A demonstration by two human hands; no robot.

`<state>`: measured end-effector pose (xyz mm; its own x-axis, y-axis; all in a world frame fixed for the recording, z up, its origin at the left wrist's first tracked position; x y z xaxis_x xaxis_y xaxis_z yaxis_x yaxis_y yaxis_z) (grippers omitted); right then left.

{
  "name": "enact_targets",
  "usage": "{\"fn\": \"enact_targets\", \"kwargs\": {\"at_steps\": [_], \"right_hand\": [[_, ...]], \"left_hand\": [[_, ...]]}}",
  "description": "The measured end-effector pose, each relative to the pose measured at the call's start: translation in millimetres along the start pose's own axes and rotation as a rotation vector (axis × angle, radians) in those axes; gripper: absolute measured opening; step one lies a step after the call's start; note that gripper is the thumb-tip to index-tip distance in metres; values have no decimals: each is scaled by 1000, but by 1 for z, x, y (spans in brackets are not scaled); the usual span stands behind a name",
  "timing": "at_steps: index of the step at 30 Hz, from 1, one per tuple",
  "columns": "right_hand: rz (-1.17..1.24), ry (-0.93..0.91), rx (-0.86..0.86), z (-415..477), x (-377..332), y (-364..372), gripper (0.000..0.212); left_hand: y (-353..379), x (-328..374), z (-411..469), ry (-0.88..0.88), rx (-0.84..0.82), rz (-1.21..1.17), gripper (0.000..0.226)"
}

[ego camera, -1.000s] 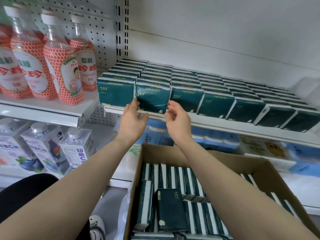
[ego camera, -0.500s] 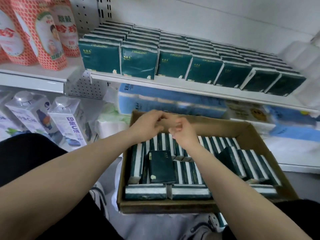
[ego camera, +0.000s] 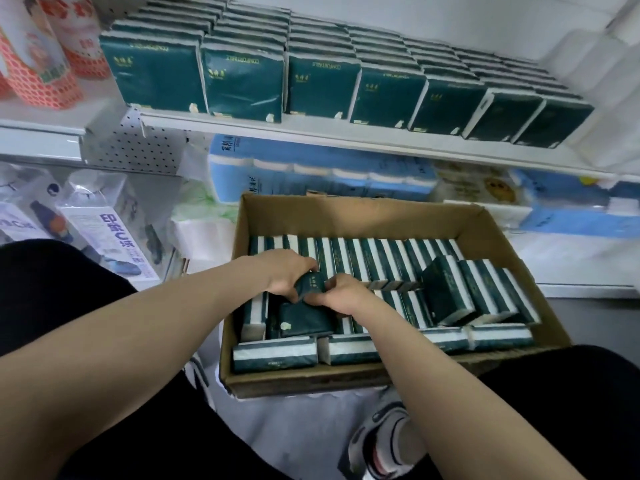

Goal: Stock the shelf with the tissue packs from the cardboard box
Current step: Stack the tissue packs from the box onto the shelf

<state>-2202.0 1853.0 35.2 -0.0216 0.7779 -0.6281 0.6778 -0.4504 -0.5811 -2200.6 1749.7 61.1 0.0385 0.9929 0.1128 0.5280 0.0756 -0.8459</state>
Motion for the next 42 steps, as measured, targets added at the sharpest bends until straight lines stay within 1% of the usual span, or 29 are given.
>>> {"fn": "enact_targets", "kwargs": {"at_steps": [2, 4, 5, 7, 9, 12, 14, 15, 17, 18, 20, 22, 24, 26, 29, 31, 34, 39, 41, 42], "right_hand": [[94, 10, 0, 0, 0, 4, 37], [171, 9, 26, 3, 2, 3, 48], [209, -3, 45, 6, 1, 1, 48], [336, -58, 84, 10, -5, -7, 42], [429, -111, 135, 11, -13, -25, 43], [506, -188, 262, 10, -26, -61, 47], [549, -192, 370, 9, -27, -86, 52], [569, -185, 392, 11, -26, -94, 51], [616, -182, 379, 12, -31, -105, 46], [640, -201, 371, 12, -35, -109, 46], [684, -286, 379, 13, -48, -123, 48], [679, -376, 422, 9, -63, -142, 41], [636, -440, 473, 4, -80, -161, 34], [610, -513, 522, 1, -98, -178, 33], [539, -601, 572, -5, -123, -197, 28], [487, -646, 610, -7, -136, -207, 32], [411, -661, 672, -4, -149, -220, 35], [349, -668, 707, 10, -164, -226, 35], [335, -665, 725, 14, -168, -226, 37], [342, -661, 734, 16, -169, -225, 41]], "left_hand": [[2, -2, 0, -13, -7, 24, 77], [-1, -4, -3, -20, -16, -18, 74], [-4, -6, -3, -20, -17, -80, 72], [-15, -12, -3, -16, 4, -246, 66], [-32, -22, -3, -25, 70, -386, 60], [-67, -42, -5, -68, 229, -572, 45], [-89, -54, -11, -95, 317, -737, 45], [-100, -59, -15, -111, 364, -803, 46], [-117, -66, -22, -108, 431, -943, 46], [-124, -68, -25, -88, 452, -1013, 45], [-139, -71, -30, -71, 487, -1115, 45], [-152, -76, -36, -76, 541, -1188, 46], [-168, -84, -46, -110, 656, -1178, 43], [-182, -89, -56, -125, 762, -1167, 37], [-197, -90, -65, -75, 852, -1206, 30], [-203, -92, -67, -67, 904, -1178, 31], [-205, -92, -64, -59, 920, -1175, 39], [-206, -92, -54, -57, 920, -1145, 56], [-205, -93, -51, -66, 922, -1148, 59], [-205, -94, -50, -73, 928, -1151, 59]]}}
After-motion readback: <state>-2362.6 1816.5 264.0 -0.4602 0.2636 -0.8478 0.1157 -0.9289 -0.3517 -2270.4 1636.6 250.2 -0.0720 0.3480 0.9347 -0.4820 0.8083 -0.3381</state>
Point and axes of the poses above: each hand's wrist, its own z-axis towards the middle knuckle, its own y-axis out of the palm, x = y × z, the point moved 10 cm from there along z, towards the middle knuckle, and after that the axes turned 12 degrees about -y, right-handed, at the moved point
